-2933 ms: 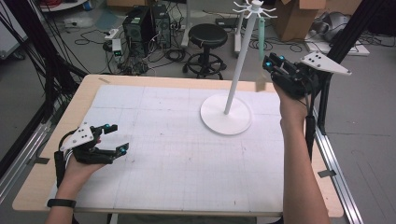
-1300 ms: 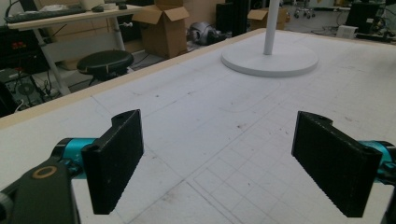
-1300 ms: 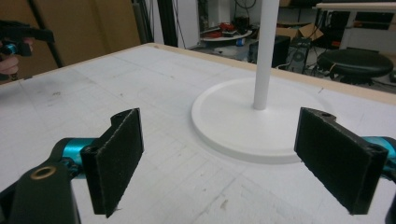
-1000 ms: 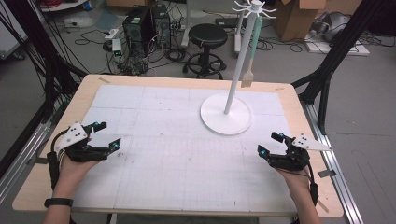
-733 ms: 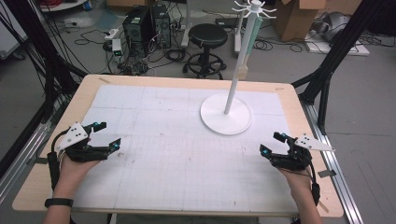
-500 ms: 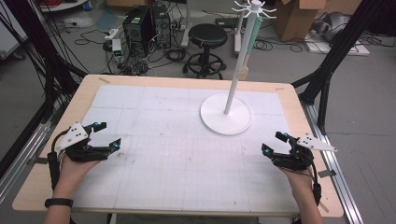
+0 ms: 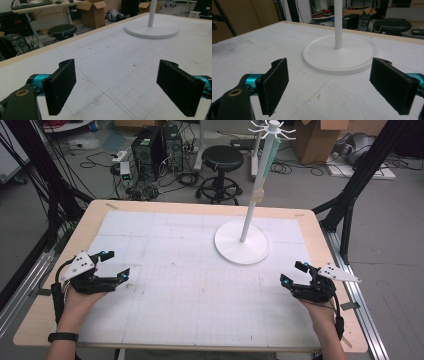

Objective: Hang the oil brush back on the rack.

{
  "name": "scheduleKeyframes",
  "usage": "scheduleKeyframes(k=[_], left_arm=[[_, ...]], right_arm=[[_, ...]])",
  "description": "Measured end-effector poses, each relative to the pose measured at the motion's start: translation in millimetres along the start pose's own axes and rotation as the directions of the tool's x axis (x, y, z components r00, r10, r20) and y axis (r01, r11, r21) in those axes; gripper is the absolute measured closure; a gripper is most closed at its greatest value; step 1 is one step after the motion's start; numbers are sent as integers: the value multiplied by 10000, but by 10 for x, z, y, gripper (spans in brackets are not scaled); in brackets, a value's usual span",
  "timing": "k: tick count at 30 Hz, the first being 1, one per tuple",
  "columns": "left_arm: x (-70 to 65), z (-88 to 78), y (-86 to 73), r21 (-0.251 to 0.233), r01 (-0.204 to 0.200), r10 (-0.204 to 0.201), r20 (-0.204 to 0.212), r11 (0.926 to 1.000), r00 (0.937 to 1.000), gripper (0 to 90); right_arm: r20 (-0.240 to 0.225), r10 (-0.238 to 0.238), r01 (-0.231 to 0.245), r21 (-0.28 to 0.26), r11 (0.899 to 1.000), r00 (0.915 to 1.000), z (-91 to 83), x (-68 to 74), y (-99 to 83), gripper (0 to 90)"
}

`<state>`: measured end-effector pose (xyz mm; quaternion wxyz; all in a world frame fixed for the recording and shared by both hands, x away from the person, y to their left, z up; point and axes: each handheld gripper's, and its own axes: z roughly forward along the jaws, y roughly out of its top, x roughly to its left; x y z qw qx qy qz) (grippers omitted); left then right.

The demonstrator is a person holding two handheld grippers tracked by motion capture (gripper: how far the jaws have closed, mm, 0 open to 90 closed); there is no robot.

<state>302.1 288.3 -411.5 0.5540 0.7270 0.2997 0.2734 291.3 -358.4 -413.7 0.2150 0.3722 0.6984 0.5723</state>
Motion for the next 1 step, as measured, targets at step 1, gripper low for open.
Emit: scheduleKeyframes(k=[1], left_arm=[[0,0,0,0,0,0,0,10000,10000,166]], right_arm=[[0,0,0,0,10000,10000,0,0,0,150]])
